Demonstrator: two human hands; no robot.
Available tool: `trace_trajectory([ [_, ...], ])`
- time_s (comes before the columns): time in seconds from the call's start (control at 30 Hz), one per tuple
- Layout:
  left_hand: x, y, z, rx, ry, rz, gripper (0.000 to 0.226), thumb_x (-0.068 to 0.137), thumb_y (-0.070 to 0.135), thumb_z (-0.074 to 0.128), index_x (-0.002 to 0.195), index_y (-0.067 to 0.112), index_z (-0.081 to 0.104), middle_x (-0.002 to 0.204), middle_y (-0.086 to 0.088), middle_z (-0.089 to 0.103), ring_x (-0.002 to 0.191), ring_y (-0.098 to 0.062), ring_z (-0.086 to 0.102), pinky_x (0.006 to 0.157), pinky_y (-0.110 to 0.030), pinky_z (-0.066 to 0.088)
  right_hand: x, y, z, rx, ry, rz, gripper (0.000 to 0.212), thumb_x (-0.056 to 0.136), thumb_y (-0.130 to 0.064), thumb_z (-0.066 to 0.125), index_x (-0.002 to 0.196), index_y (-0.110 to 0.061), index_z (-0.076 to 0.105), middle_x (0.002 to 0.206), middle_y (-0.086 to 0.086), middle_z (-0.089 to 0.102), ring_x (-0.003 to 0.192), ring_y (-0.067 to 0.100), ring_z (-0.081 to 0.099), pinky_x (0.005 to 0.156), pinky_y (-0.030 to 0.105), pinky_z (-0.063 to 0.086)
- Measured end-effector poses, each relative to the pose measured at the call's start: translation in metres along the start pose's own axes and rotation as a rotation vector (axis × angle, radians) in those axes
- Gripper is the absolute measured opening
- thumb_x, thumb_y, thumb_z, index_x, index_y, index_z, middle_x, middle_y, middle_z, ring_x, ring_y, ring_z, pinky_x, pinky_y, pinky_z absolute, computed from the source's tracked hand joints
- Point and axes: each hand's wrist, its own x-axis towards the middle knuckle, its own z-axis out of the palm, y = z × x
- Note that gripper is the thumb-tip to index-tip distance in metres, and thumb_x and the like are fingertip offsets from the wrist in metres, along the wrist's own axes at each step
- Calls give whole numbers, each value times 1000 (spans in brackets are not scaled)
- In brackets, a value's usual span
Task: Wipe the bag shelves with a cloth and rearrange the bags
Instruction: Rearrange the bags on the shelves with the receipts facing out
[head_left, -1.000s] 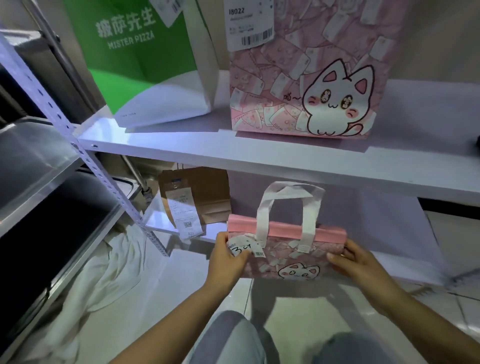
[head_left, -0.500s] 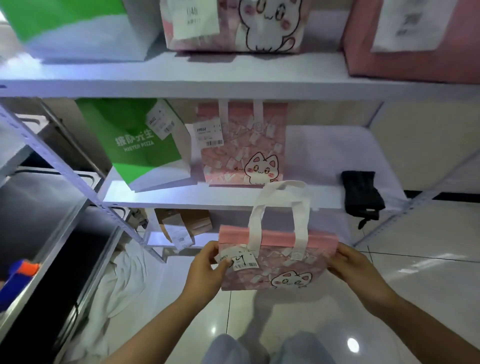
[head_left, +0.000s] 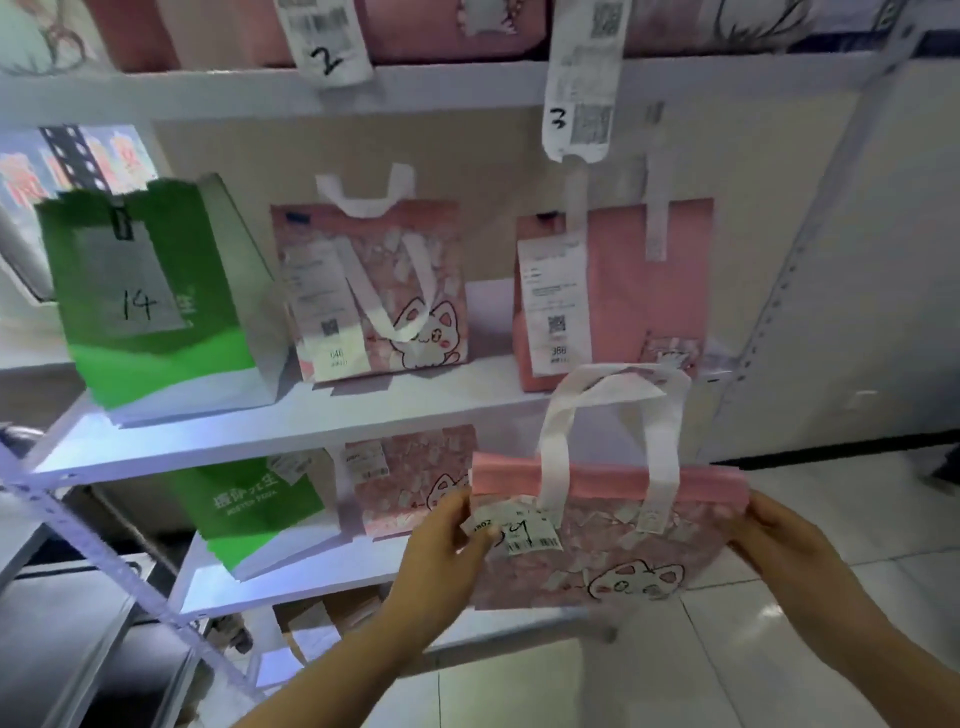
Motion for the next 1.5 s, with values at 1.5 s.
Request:
trace_trajectory([
  [1.5,116,64,-41,-51,588,-172,15,84,25,70,94,14,71,98,-14,66,83,-22,52,93,-51,44,134,-149,-209,192,183,-344,26,68,-39,64,89,-28,75,92,4,75,79,17,72,64,28,59],
])
